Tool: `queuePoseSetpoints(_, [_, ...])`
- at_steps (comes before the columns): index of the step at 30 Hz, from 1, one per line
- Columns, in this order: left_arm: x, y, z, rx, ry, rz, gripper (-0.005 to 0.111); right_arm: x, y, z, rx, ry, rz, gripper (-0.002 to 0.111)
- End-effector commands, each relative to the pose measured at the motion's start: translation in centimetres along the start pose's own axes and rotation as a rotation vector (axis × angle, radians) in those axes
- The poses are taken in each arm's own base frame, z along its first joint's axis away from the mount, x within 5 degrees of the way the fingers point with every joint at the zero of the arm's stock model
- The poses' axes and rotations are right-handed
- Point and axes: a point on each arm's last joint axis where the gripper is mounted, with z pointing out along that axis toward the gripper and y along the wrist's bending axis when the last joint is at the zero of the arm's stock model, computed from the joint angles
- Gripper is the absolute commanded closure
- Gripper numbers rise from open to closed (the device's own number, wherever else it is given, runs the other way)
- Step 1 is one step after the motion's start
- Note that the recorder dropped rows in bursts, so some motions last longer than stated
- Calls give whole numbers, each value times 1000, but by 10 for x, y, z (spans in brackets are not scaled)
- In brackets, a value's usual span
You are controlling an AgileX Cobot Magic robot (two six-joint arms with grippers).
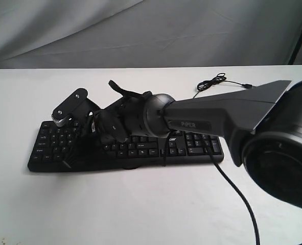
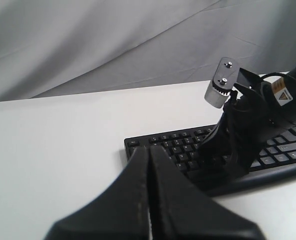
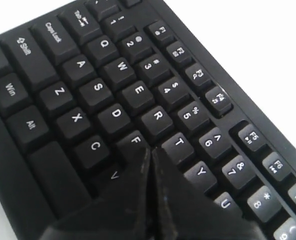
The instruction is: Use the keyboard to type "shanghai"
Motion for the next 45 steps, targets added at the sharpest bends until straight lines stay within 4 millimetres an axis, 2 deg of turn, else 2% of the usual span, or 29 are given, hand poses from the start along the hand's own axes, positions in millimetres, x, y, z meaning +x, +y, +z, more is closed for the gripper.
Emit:
queuePoseSetpoints(1, [1,0,0,4,-4,-1,107,-1,-2,2,5,-15,-7,108])
queuePoseSetpoints(7, [1,0,0,4,-4,-1,107,-1,-2,2,5,-17,-7,108])
queuePoseSetpoints(15, [1,0,0,4,-4,-1,107,-10,-8,-14,14,-7,-20,108])
queuePoseSetpoints(24, [1,0,0,4,-4,-1,107,10,-15,-25,31,-28,4,108])
queuePoseSetpoints(36, [1,0,0,4,-4,-1,107,6,-13,-25,36,-74,11,108])
queuePoseSetpoints(45, [1,0,0,4,-4,-1,107,14,-12,-14,34,-66,15,108])
